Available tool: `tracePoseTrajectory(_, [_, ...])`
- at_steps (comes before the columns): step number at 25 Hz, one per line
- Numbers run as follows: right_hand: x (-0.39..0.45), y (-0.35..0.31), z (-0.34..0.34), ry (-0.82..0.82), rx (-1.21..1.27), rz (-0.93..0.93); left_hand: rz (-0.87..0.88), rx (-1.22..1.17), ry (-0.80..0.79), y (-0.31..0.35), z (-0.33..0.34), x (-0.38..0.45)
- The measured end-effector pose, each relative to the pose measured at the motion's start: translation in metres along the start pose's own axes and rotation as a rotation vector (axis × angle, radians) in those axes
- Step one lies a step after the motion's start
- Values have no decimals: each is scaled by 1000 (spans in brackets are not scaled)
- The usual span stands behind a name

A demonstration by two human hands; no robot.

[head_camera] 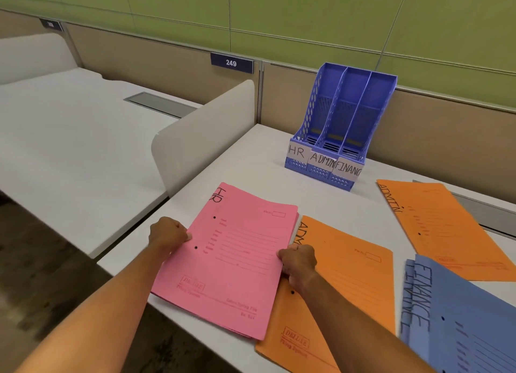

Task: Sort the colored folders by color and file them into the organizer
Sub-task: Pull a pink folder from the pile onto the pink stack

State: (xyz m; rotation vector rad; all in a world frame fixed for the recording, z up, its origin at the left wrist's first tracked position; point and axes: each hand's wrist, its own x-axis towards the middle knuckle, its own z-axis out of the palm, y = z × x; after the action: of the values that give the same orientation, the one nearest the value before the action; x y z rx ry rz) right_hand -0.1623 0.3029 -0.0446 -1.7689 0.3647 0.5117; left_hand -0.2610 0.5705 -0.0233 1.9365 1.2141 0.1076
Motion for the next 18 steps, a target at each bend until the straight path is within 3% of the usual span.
tracePoseTrajectory(5, [-1, -4, 8, 57, -88, -8, 40, 92, 25, 6, 1, 2])
tracePoseTrajectory(13, [-6, -24, 0, -18, -15, 84, 58, 116, 8, 11, -3, 8])
tracePoseTrajectory(18, [-13, -27, -8, -43, 4, 53, 183, 293, 12, 26, 8, -8])
